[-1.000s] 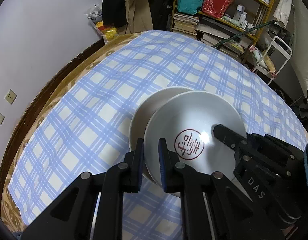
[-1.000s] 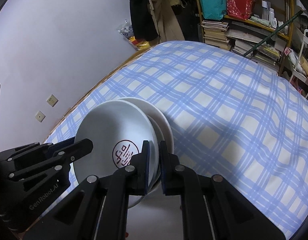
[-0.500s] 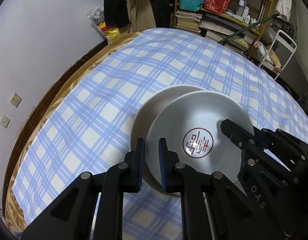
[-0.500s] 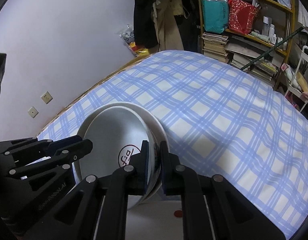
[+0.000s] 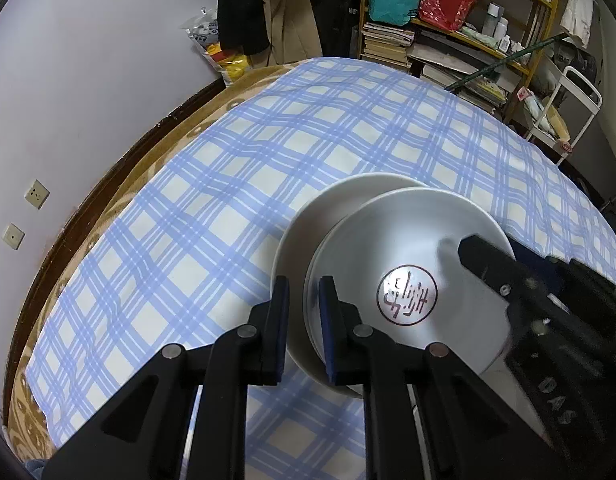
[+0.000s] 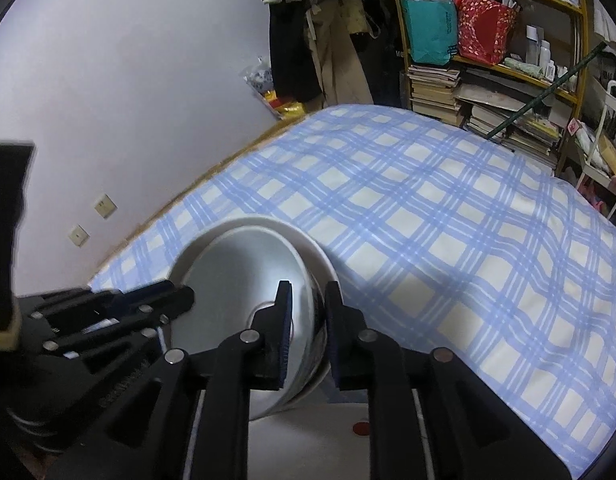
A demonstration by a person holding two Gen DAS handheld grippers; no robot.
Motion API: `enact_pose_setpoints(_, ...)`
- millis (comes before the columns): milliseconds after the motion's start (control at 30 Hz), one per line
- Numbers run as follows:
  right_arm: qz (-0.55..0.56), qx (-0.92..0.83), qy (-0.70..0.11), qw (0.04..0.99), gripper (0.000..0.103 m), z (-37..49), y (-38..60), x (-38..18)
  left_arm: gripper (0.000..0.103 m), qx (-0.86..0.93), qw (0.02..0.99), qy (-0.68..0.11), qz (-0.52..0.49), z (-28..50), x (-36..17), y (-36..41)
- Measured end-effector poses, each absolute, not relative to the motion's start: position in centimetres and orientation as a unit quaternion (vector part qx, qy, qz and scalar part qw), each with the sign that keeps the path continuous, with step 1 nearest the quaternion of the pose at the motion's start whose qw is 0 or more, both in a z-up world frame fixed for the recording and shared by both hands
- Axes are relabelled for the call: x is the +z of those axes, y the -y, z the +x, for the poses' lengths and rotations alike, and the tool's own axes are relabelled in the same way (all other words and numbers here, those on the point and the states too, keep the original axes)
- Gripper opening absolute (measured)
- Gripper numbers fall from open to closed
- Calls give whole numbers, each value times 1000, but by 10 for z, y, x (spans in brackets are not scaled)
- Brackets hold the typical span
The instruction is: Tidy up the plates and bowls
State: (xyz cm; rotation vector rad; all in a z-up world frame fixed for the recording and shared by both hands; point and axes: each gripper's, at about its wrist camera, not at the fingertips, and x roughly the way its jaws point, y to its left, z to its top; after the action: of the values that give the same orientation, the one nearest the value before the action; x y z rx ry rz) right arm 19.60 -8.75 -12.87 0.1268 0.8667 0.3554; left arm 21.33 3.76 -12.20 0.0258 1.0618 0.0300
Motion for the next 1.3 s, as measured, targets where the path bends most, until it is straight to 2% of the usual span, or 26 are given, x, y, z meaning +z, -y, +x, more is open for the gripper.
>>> enact_pose_setpoints(33, 67, 176, -412, 891, 24, 196, 89, -125, 15, 14, 862, -506, 12, 213, -122, -37)
enact_pose_setpoints(100, 72, 180, -403, 895, 38, 194, 92, -118, 15, 14, 864, -503, 13, 212, -119, -37)
enact_pose_setpoints(167, 73, 181, -393, 898, 42, 193, 95, -111, 15, 14, 867, -498, 15, 211, -116, -38)
enact_pose_setpoints(267, 76, 180, -392, 899, 57, 192, 101, -103, 17, 18, 872, -489, 18, 210, -110, -39)
enact_pose_setpoints(433, 82, 161, -395, 901, 68, 195, 119, -96, 21, 17, 875, -484, 9, 210, -99, -48)
enact_pose_setpoints(533, 91, 151, -397, 901, 76, 196, 133, -95, 28, 17, 874, -486, 0, 212, -93, -57)
enact_pose_setpoints(600, 97, 143, -401, 900, 82, 197, 142, -95, 38, 18, 873, -487, -4, 212, -92, -63)
enact_pose_setpoints(633, 101, 140, -403, 899, 84, 198, 147, -95, 40, 20, 872, -488, -5, 213, -92, -66)
enact_pose_setpoints(700, 107, 133, -412, 895, 96, 201, 154, -97, 45, 29, 872, -488, -11, 215, -90, -74)
enact_pose_setpoints(733, 109, 130, -416, 893, 98, 202, 156, -99, 46, 31, 872, -489, -12, 215, -90, -76)
enact_pose_setpoints(833, 102, 118, -434, 887, 100, 206, 162, -108, 50, 48, 868, -494, -8, 219, -93, -85)
enact_pose_setpoints(1100, 122, 107, -474, 865, 100, 215, 170, -137, 51, 20, 847, -530, -44, 227, -105, -95)
enact_pose_setpoints(1300, 117, 112, -489, 857, 100, 217, 168, -149, 52, 16, 840, -542, -22, 227, -112, -85)
